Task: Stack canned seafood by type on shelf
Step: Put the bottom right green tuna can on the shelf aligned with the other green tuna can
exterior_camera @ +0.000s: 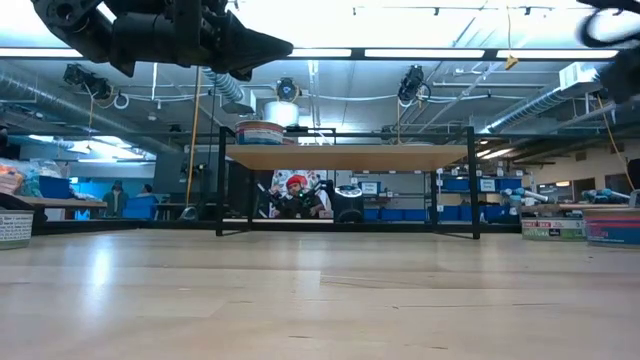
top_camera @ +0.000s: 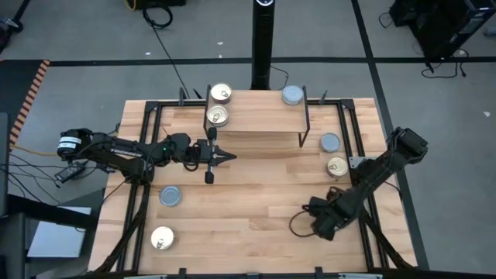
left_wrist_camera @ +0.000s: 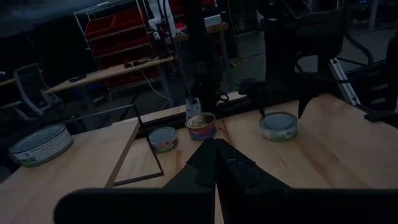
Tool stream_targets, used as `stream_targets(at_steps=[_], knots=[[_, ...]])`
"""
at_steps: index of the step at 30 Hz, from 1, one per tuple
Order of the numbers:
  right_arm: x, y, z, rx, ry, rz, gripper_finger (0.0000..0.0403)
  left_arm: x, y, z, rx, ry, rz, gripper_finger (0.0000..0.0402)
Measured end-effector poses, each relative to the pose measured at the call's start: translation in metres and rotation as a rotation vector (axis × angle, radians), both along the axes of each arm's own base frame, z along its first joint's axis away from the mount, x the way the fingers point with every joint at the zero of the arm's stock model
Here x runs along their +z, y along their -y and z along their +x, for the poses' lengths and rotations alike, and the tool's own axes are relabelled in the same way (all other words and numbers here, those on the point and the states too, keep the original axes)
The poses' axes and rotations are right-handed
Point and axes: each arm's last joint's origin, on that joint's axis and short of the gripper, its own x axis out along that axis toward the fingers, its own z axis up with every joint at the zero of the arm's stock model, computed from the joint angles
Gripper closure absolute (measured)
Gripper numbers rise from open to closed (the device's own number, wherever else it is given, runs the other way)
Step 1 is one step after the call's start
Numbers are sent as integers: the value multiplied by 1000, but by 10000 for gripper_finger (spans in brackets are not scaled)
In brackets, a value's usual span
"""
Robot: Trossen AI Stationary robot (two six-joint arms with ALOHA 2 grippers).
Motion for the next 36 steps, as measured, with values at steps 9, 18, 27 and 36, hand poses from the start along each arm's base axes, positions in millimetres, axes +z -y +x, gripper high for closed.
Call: stream_targets(at_steps=[9,18,27,36], knots=[[33,30,22,-19,-53,-113,11,0,0,0,0,-4,-1,396],[5,43,19,-54,-97,-57,36,-2,0,0,0,-25,-2,396],[-9,52,18,-6,-82,-35,75,-5,0,0,1,-52,-4,396],[-12,63,29,-63,-23,-7,175,-5,0,0,1,-56,-4,396]])
